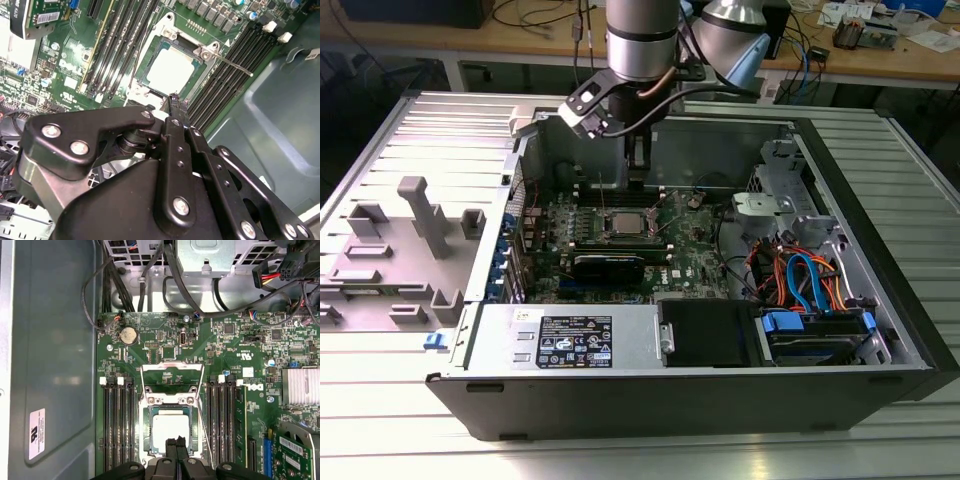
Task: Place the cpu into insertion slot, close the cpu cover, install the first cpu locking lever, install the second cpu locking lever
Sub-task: 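Close the cpu cover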
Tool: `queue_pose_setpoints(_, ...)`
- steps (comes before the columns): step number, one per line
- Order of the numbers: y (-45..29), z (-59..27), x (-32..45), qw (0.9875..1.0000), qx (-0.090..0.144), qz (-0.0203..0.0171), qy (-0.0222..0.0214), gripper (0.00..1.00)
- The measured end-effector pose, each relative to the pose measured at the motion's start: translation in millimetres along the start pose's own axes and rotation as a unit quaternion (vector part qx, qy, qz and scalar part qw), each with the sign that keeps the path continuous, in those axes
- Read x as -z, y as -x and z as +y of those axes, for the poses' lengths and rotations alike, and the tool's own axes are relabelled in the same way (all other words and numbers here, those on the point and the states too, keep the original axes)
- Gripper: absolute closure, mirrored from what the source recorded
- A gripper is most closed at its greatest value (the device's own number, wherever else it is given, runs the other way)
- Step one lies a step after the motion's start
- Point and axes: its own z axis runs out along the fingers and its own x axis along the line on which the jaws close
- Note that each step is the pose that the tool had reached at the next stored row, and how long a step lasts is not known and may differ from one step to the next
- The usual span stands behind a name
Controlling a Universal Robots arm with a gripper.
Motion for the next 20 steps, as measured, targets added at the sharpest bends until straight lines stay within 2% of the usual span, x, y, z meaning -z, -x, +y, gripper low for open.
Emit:
queue_pose_setpoints(10, 0.0, 1.2, 0.0, 1.0, 0.0, 0.0, 0.0, 0.89)
queue_pose_setpoints(20, -0.1, 10.9, -0.3, 1.0, 0.0, 0.0, 0.0, 0.89)
